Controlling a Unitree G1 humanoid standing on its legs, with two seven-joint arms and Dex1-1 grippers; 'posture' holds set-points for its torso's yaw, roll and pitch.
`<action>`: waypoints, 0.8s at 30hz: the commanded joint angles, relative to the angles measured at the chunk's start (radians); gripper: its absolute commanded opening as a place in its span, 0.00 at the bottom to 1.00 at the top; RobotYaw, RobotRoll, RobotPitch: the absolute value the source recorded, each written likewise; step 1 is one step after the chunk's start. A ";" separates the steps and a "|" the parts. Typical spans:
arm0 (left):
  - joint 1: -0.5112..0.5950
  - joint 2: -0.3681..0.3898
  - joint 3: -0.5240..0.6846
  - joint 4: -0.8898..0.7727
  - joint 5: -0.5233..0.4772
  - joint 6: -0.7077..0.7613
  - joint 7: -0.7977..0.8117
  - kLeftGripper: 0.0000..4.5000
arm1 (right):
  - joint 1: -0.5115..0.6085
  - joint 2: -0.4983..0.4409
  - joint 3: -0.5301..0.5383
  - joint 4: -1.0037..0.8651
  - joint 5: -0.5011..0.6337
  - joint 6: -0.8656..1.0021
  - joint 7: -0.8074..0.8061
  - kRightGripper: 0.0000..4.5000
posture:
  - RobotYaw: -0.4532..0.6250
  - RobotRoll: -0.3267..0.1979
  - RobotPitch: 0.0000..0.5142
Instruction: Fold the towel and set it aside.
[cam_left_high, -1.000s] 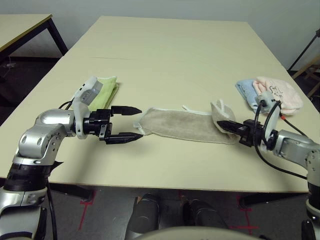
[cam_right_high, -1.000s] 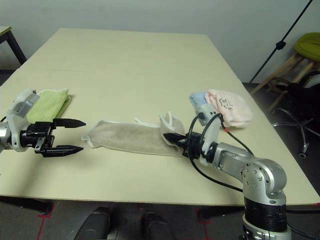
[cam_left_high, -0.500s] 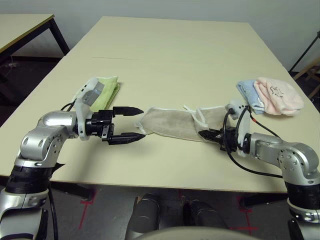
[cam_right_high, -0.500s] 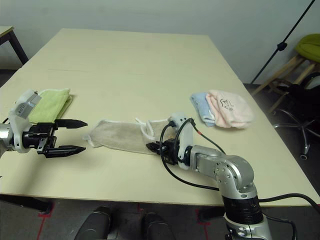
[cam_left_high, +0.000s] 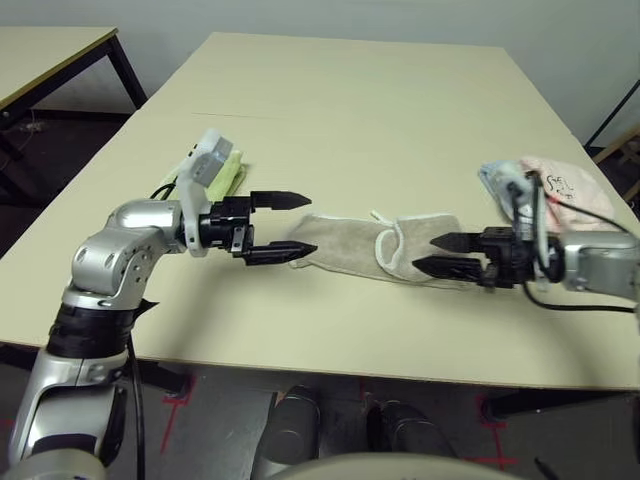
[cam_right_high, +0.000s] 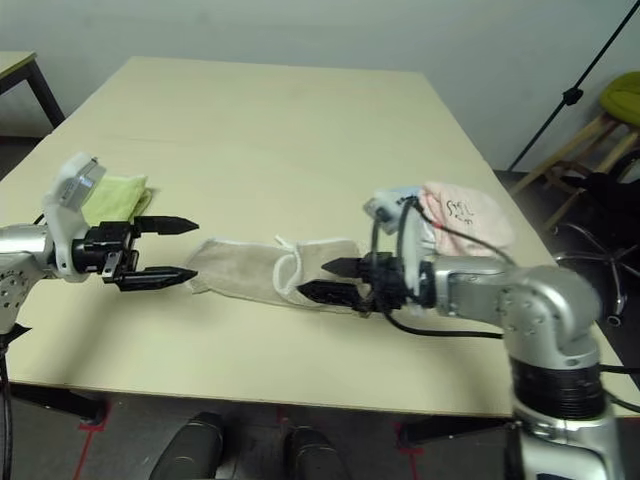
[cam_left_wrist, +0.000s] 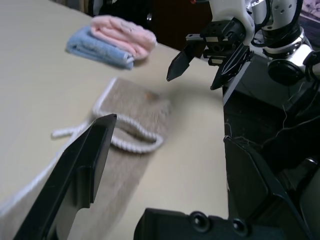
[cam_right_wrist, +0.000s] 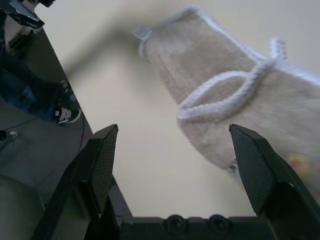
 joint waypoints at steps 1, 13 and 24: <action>-0.068 -0.057 -0.056 0.018 0.040 0.042 0.086 1.00 | -0.001 -0.067 0.008 0.107 -0.175 -0.249 0.091 0.99 | 0.58 0.62 0.21; -0.216 -0.333 -0.253 0.189 0.237 -0.031 0.247 1.00 | 0.103 -0.050 0.068 0.309 -0.523 -0.723 0.166 0.99 | 0.56 0.62 0.20; -0.283 -0.468 -0.388 0.470 0.444 -0.239 0.245 0.27 | 0.099 0.107 0.146 0.344 -0.568 -0.780 0.200 0.30 | 0.55 0.62 0.19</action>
